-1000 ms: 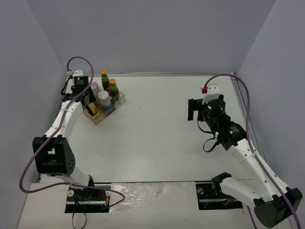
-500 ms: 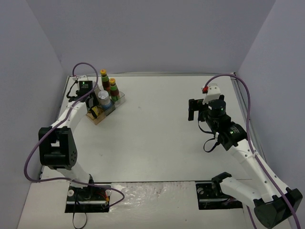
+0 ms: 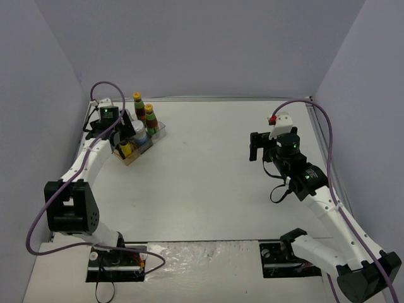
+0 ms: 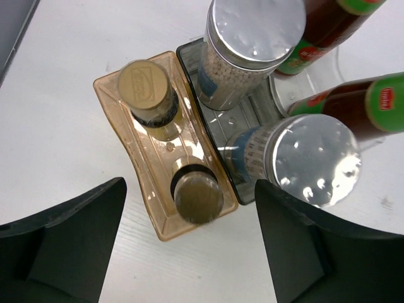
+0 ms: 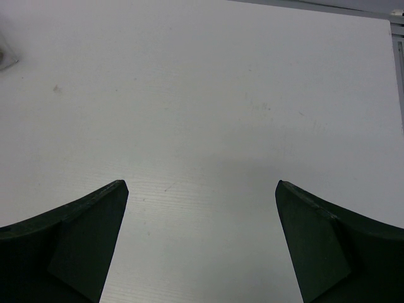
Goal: Organize the condiment bottles
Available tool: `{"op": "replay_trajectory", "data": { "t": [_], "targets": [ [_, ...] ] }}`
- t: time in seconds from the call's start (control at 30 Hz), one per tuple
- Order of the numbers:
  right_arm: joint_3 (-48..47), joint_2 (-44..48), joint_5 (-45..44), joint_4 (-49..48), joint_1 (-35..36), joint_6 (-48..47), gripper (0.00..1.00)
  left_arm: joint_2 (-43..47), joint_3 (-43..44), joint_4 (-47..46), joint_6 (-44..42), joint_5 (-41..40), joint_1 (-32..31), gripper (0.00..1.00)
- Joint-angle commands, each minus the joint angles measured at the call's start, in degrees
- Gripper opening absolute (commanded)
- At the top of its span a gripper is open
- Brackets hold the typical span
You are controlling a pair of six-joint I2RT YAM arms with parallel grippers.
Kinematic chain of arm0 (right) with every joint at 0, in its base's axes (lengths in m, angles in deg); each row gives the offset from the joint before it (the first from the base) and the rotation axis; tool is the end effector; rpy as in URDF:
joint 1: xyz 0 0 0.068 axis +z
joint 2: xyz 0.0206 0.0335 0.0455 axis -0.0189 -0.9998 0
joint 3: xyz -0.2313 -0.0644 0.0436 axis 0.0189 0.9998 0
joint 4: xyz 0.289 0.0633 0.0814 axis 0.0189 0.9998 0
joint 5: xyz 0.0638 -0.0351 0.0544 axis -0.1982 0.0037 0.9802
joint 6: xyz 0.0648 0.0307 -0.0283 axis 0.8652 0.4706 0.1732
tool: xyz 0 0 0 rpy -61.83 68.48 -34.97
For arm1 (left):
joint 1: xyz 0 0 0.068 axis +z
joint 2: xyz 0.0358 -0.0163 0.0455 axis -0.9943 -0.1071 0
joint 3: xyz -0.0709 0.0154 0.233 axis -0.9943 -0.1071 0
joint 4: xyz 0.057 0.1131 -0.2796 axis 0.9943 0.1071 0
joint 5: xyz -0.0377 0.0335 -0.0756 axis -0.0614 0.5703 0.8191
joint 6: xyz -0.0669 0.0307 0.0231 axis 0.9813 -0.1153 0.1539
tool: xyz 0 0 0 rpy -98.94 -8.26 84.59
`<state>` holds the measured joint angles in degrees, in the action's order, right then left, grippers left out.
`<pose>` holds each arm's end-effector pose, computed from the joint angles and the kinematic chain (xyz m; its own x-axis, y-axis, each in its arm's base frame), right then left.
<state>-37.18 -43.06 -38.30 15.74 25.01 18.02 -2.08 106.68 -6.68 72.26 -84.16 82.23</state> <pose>0.2902 0.1173 0.3295 -0.1812 0.0039 -0.9834 -0.2438 0.9686 0.0488 0.4184 -0.0009 0.2378 -0.4576 -0.3979 -0.7952 -0.3333 0.9058 -0.2614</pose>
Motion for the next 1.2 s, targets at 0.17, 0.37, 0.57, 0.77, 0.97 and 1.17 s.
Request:
{"op": "replay_trajectory", "data": {
  "t": [0.17, 0.37, 0.57, 0.77, 0.97, 1.17],
  "targets": [
    [-6.3, 4.2, -4.4, -2.4, -0.5, 0.5, 1.00, 20.1, 2.0, 9.5, -3.3, 6.2, 0.0, 0.97],
    [-8.7, 7.9, -6.9, -2.2, -0.5, -0.1, 1.00, 32.1, 0.7, 16.8, -6.3, 12.0, 0.0, 0.97],
    [-6.7, 13.9, -8.2, -0.6, -0.5, 0.2, 1.00, 44.7, -5.9, 18.9, -7.4, 13.0, 0.0, 0.97],
    [-1.3, 23.7, -7.4, 1.5, -0.5, -1.0, 1.00, 52.8, -11.1, 22.4, -7.9, 10.5, 0.0, 0.97],
    [2.9, 31.0, -8.1, 4.1, 0.1, -0.8, 1.00, 59.4, -16.9, 23.5, -7.2, 9.1, 0.0, 0.97],
    [6.9, 34.8, -9.6, 5.8, 1.4, 0.5, 1.00, 66.3, -22.6, 21.2, -6.4, 7.8, 0.0, 0.97]
  ]
}}
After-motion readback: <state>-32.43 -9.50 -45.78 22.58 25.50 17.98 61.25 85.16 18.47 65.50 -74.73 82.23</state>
